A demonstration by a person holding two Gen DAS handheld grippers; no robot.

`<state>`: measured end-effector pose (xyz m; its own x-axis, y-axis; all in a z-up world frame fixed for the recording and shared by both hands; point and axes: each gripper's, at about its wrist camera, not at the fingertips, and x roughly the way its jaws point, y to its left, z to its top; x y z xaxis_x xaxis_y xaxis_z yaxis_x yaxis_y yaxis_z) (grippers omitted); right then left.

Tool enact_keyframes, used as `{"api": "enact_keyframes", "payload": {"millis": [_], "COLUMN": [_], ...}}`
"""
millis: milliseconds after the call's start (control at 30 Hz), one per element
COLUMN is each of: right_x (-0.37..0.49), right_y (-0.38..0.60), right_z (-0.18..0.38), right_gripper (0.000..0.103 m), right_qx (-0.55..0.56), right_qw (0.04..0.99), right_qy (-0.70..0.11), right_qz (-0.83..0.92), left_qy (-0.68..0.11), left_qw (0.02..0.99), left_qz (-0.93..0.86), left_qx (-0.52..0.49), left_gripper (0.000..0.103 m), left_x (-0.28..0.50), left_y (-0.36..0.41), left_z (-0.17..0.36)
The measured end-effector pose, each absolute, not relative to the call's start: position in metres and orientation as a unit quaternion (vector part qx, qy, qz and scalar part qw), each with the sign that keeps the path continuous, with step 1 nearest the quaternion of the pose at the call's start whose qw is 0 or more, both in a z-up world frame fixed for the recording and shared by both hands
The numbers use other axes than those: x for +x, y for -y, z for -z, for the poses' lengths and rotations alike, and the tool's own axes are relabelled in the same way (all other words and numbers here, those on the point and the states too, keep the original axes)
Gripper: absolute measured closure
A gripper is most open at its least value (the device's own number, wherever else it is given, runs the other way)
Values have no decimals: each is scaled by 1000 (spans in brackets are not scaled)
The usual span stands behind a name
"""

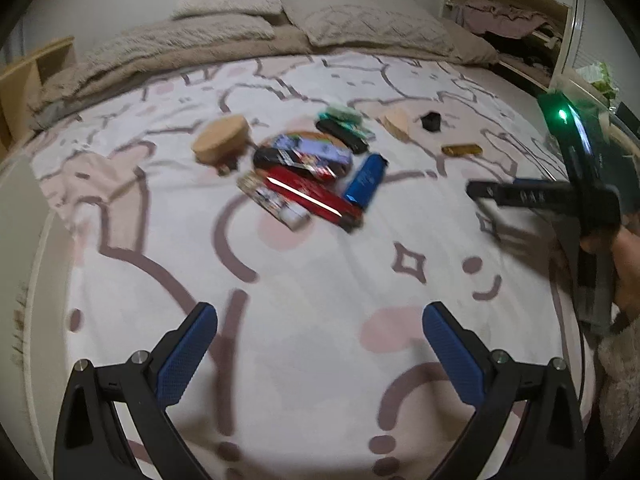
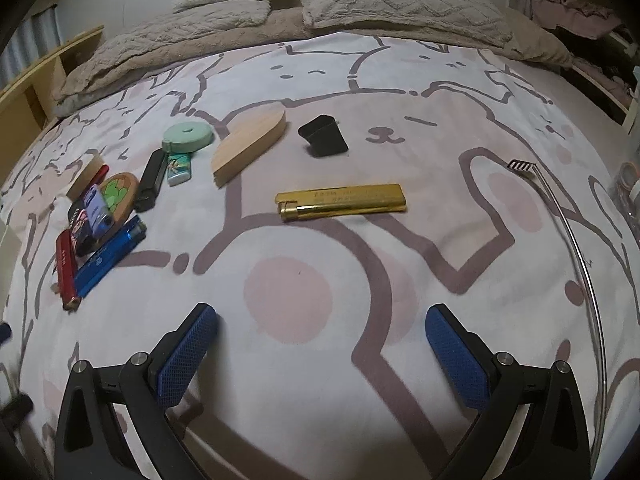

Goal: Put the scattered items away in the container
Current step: 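Move right tool to the gold lighter while left tool approaches the red lighter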

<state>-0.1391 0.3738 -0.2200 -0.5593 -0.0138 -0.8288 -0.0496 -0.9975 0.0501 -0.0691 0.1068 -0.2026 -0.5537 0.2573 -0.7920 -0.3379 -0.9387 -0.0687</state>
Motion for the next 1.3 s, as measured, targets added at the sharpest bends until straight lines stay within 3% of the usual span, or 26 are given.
{"api": "enact_keyframes", "payload": {"millis": [533, 1300], "right_x": [-184, -208], "right_y": [-385, -389], "right_z": [230, 234], "right_gripper": [0, 0], "right_qx": [-465, -455], "right_qw": [12, 24], "right_qy": [-43, -45], "right_qz": [-884, -889], "left_qy": [-64, -75], "left_qw": [174, 190], "left_qz": [-868, -857], "left_qx": [-460, -473], "left_gripper": [0, 0], "left_x": [-70, -156], "left_y": [-125, -142], "left_z": [227, 232]}}
